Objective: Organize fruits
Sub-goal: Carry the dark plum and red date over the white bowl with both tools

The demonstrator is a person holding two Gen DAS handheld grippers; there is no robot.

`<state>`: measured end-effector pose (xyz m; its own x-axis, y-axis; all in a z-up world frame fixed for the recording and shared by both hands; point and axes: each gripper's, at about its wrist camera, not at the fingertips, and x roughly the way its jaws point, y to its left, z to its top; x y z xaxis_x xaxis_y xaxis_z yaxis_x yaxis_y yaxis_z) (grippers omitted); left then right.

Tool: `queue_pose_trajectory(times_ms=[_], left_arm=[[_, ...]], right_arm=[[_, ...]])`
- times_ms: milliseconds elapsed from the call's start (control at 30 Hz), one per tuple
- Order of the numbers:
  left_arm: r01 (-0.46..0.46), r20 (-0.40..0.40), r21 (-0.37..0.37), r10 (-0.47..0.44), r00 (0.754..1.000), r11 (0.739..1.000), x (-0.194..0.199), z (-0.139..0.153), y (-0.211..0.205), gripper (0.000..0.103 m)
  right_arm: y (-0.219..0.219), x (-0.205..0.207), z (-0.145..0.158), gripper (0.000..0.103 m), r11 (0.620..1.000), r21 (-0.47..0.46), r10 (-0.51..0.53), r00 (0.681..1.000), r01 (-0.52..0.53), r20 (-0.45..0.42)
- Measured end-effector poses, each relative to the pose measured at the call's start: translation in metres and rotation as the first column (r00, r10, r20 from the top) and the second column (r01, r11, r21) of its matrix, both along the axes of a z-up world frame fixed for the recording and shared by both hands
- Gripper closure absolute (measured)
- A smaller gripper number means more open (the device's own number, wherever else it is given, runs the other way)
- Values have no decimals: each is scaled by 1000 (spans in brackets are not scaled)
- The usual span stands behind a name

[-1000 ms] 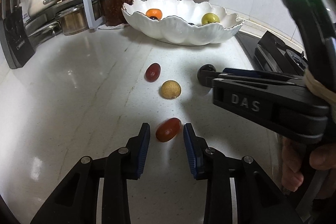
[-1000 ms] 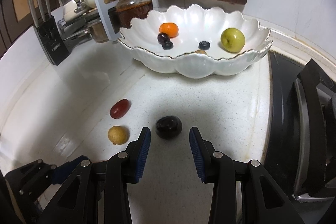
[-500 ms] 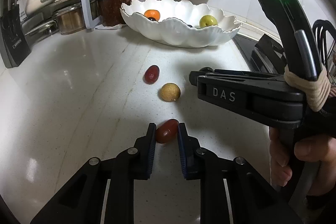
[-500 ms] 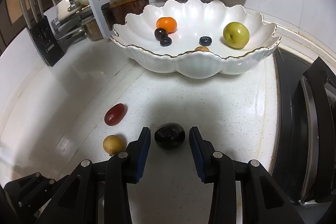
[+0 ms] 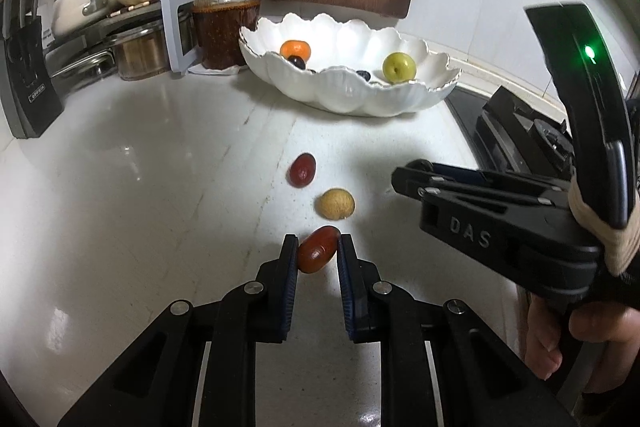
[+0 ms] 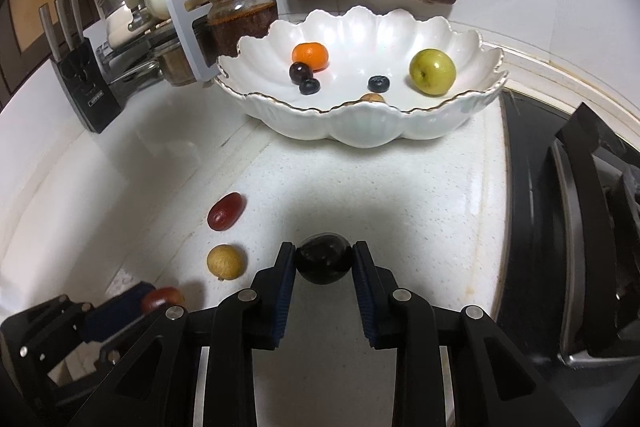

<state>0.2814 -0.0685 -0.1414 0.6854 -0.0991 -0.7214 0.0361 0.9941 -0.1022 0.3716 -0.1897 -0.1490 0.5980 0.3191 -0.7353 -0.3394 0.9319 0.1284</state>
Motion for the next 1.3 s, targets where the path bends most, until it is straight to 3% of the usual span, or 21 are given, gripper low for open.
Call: queue_pose_trajectory(times_ms=[700,1133,1300], left_arm=[[56,159,7,-56,986,998,-4,61,14,83],[106,231,-31,-97,968,994,10,97,20,83],[113,259,-12,-106,960,994,20,106,17,83]], right_arm=[[-6,-36,53,73,996,19,-88,991,87,104],[-10,-44,93,73,987,54,-159,967,151,201],[-15,-39,105,73,981,77,-190,953,176,234]])
